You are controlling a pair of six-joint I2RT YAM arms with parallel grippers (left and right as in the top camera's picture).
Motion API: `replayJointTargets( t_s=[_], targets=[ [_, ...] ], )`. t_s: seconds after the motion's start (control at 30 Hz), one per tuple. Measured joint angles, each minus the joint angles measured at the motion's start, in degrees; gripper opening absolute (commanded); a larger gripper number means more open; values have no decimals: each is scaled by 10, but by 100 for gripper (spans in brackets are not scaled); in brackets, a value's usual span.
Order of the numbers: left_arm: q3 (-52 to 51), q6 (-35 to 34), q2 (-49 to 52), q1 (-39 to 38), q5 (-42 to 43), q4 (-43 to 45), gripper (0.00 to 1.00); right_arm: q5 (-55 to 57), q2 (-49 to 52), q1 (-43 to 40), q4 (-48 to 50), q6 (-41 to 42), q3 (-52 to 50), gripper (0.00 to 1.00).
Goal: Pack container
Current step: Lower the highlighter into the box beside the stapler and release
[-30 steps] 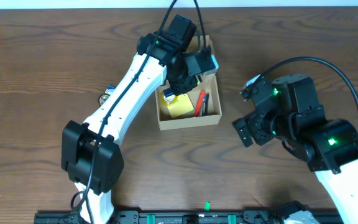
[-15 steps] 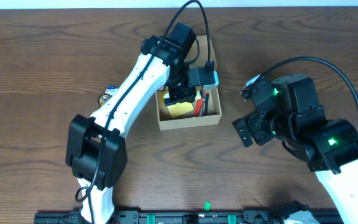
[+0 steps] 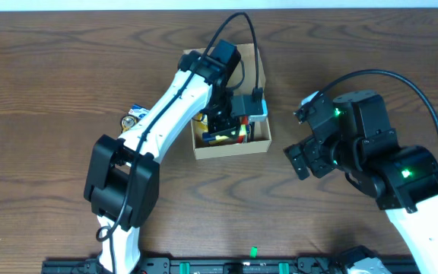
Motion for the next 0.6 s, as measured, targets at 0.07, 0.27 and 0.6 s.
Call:
replayJointTargets(
  t_s=[0.07,0.27,0.6],
  targets=[
    [-7,4,0,0,1,1,6,0,0,0,0,0,0,99],
    [-33,9,0,0,2,46,6,0,0,0,0,0,0,99],
    [-39,9,1,0,2,56,30,0,0,0,0,0,0,99]
  ],
)
